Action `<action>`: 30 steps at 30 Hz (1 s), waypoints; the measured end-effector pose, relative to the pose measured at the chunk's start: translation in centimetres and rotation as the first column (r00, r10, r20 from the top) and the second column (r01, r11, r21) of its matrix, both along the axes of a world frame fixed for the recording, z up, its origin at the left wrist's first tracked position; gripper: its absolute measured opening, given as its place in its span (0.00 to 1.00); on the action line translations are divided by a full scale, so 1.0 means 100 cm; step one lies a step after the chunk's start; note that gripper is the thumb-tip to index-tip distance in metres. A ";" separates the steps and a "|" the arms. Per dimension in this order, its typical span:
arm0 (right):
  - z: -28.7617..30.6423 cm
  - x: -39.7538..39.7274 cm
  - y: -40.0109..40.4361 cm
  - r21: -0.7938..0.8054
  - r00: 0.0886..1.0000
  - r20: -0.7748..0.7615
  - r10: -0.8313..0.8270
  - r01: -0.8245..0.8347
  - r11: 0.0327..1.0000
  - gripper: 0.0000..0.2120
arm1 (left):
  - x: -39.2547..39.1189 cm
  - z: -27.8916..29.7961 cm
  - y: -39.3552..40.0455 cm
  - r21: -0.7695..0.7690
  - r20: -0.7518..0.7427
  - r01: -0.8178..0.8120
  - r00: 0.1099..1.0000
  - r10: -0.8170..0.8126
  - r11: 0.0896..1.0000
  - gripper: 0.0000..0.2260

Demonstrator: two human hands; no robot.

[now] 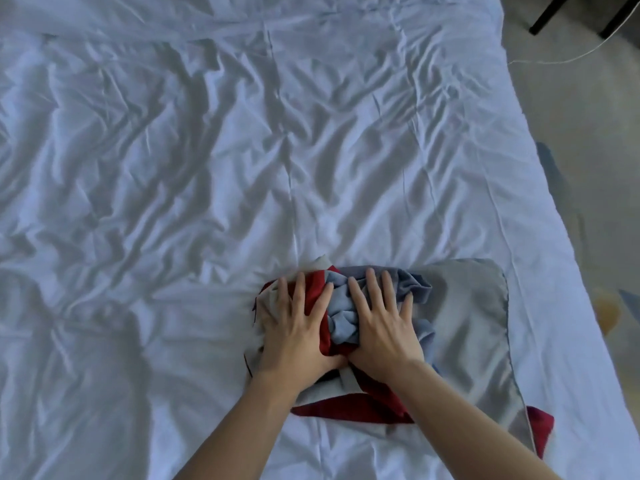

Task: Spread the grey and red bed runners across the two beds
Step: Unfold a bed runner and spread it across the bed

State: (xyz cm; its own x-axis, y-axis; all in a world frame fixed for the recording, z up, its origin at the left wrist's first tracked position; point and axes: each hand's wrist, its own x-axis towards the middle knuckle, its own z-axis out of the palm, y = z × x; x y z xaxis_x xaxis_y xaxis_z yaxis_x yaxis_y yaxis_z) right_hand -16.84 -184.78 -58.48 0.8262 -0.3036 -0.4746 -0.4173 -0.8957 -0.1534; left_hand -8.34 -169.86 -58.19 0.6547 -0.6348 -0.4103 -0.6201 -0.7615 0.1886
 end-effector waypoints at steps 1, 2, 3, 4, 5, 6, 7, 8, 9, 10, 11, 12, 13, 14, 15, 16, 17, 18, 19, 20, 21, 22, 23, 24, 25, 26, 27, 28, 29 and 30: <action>-0.009 -0.003 0.002 0.007 1.000 0.009 -0.004 0.004 1.000 0.49 | -0.002 -0.011 0.002 -0.005 0.008 0.012 1.000 -0.012 1.000 0.53; -0.016 -0.005 0.004 0.014 1.000 0.023 -0.007 0.006 1.000 0.48 | -0.003 -0.019 0.004 -0.014 0.016 0.022 1.000 -0.022 1.000 0.53; -0.021 -0.006 0.003 0.018 0.999 0.039 -0.011 0.010 1.000 0.48 | -0.003 -0.023 0.005 -0.018 0.021 0.031 0.999 -0.030 0.999 0.53; -0.023 -0.006 0.002 0.019 0.999 0.049 -0.013 0.012 1.000 0.48 | 0.000 -0.024 0.004 -0.010 0.020 0.040 0.999 -0.040 0.999 0.53; -0.021 -0.004 0.001 0.017 0.999 0.040 -0.006 0.005 1.000 0.48 | 0.003 -0.022 0.003 0.011 0.015 0.050 0.999 -0.050 0.999 0.53; -0.015 -0.003 0.000 0.014 1.000 0.020 0.003 -0.004 1.000 0.47 | 0.005 -0.017 0.003 0.038 0.010 0.059 0.998 -0.060 0.998 0.53; -0.008 -0.002 0.000 0.018 1.000 0.005 0.005 -0.005 1.000 0.47 | 0.007 -0.009 0.003 0.063 0.005 0.068 0.998 -0.069 0.996 0.53; 0.000 -0.002 -0.002 0.030 1.000 0.005 -0.001 0.001 1.000 0.47 | 0.010 0.001 0.003 0.076 0.007 0.079 0.997 -0.080 0.994 0.54; 0.012 -0.002 -0.003 0.046 1.000 0.003 -0.006 0.006 0.999 0.47 | 0.012 0.013 0.003 0.079 0.009 0.088 0.996 -0.089 0.993 0.53; 0.025 -0.004 -0.003 0.056 1.000 -0.003 -0.005 0.005 0.998 0.47 | 0.014 0.028 0.004 0.073 0.005 0.093 0.996 -0.093 0.993 0.53; 0.040 -0.009 -0.003 0.054 1.000 -0.006 -0.003 0.003 0.999 0.47 | 0.015 0.043 0.005 0.057 -0.003 0.098 0.995 -0.098 0.994 0.51; 0.054 -0.016 -0.003 0.047 1.000 -0.003 -0.013 0.014 0.999 0.46 | 0.016 0.059 0.006 0.033 -0.004 0.110 0.994 -0.109 0.993 0.50; 0.069 -0.024 -0.004 0.045 0.999 0.001 -0.040 0.040 0.998 0.44 | 0.017 0.075 0.006 0.008 -0.002 0.121 0.993 -0.121 0.993 0.48; 0.083 -0.034 -0.005 0.050 0.997 0.000 -0.077 0.077 0.996 0.43 | 0.016 0.090 0.004 -0.014 0.003 0.130 0.992 -0.130 0.991 0.46; 0.098 -0.044 -0.007 0.049 0.993 0.000 -0.117 0.117 0.992 0.42 | 0.015 0.104 0.001 -0.025 0.009 0.140 0.990 -0.140 0.990 0.44; 0.112 -0.055 -0.009 0.038 0.988 0.007 -0.153 0.153 0.987 0.41 | 0.013 0.116 -0.004 -0.025 0.014 0.159 0.987 -0.159 0.987 0.42; 0.127 -0.068 -0.011 0.021 0.981 0.019 -0.191 0.191 0.981 0.39 | 0.009 0.128 -0.010 -0.017 0.009 0.188 0.982 -0.188 0.982 0.40; 0.142 -0.083 -0.013 0.003 0.971 0.034 -0.237 0.237 0.972 0.37 | 0.002 0.139 -0.019 -0.013 -0.008 0.222 0.975 -0.222 0.975 0.37; 0.156 -0.101 -0.014 -0.012 0.956 0.052 -0.289 0.290 0.957 0.35 | -0.006 0.149 -0.030 -0.015 -0.035 0.256 0.966 -0.256 0.967 0.35; 0.170 -0.119 -0.015 -0.025 0.937 0.070 -0.343 0.345 0.938 0.33 | -0.016 0.160 -0.041 -0.023 -0.065 0.295 0.953 -0.296 0.955 0.34; 0.183 -0.138 -0.016 -0.042 0.916 0.086 -0.393 0.397 0.917 0.32 | -0.027 0.170 -0.055 -0.039 -0.087 0.345 0.934 -0.347 0.938 0.33; 0.195 -0.158 -0.017 -0.061 0.893 0.097 -0.440 0.447 0.893 0.31 | -0.040 0.182 -0.068 -0.062 -0.100 0.399 0.910 -0.403 0.915 0.32; 0.206 -0.178 -0.016 -0.074 0.868 0.105 -0.486 0.494 0.866 0.31 | -0.056 0.194 -0.081 -0.088 -0.100 0.453 0.882 -0.460 0.887 0.31; 0.217 -0.199 -0.015 -0.077 0.841 0.113 -0.530 0.539 0.839 0.30 | -0.073 0.205 -0.094 -0.114 -0.088 0.506 0.852 -0.516 0.855 0.29; 0.228 -0.221 -0.014 -0.076 0.811 0.123 -0.573 0.583 0.809 0.30 | -0.092 0.217 -0.105 -0.138 -0.072 0.557 0.819 -0.569 0.819 0.27; 0.238 -0.243 -0.013 -0.077 0.777 0.136 -0.615 0.627 0.775 0.30 | -0.112 0.228 -0.117 -0.154 -0.060 0.602 0.786 -0.615 0.784 0.27; 0.248 -0.267 -0.012 -0.081 0.738 0.145 -0.659 0.672 0.736 0.30 | -0.133 0.239 -0.127 -0.165 -0.057 0.643 0.751 -0.658 0.748 0.27; 0.259 -0.291 -0.011 -0.089 0.698 0.156 -0.698 0.714 0.694 0.30 | -0.156 0.250 -0.138 -0.171 -0.059 0.681 0.714 -0.697 0.712 0.28; 0.268 -0.315 -0.009 -0.100 0.660 0.170 -0.732 0.750 0.654 0.30 | -0.179 0.259 -0.147 -0.179 -0.060 0.714 0.678 -0.732 0.676 0.28; 0.278 -0.339 -0.008 -0.111 0.622 0.188 -0.760 0.782 0.613 0.30 | -0.203 0.267 -0.156 -0.190 -0.056 0.744 0.643 -0.764 0.640 0.29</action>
State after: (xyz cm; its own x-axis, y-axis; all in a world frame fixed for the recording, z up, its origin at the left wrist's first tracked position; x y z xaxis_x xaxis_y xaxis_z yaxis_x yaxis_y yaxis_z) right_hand -50.73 -185.59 -30.69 0.2914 -0.9164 -0.2744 -0.9555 -0.2653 -0.1288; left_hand -28.66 -185.47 -31.44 -0.1260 -0.9396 -0.3182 -0.9314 0.0015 0.3641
